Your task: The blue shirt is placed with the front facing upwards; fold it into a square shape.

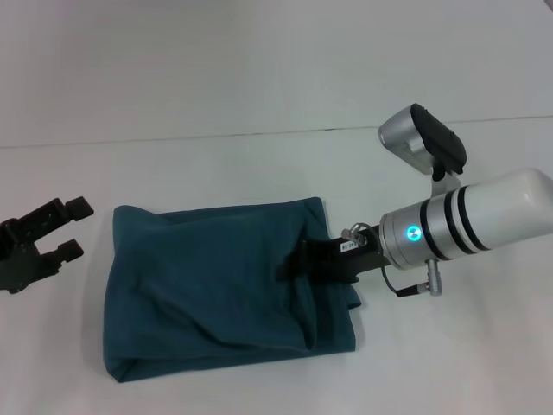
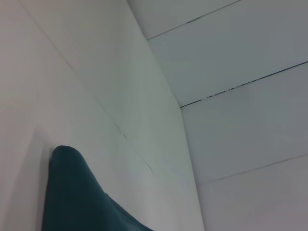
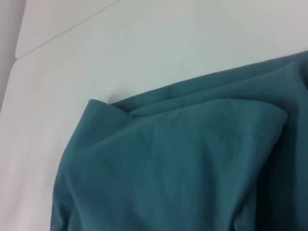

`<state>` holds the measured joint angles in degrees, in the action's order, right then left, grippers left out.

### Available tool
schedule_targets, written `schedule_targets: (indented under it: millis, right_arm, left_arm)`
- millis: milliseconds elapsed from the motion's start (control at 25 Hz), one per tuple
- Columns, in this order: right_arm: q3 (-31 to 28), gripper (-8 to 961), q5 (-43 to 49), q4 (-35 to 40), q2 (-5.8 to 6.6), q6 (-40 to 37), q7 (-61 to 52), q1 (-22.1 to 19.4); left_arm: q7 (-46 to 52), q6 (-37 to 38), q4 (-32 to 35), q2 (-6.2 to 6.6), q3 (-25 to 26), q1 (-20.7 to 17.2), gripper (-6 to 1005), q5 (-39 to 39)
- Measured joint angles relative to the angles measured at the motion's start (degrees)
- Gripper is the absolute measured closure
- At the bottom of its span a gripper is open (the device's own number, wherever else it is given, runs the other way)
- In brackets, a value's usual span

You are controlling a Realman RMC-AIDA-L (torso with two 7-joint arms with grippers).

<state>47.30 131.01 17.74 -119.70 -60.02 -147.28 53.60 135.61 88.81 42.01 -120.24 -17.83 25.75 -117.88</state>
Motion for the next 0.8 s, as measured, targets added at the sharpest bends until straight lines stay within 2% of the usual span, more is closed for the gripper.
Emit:
schedule_targets:
  millis: [400,800]
  right_arm:
    - [-0.2,931,-0.5,0.3,0.07,-0.2,0.0,-0.2]
    - [-0.4,924,-5.4,3.1,0.24,-4.3,0.7,-1.7]
  left_arm:
    - [-0.1,0.0,-0.4,0.0,-0.1,-0.1,47,0.6]
    - [-0.3,0.2,-0.4,0.0,0.2,-0.5,48,0.8]
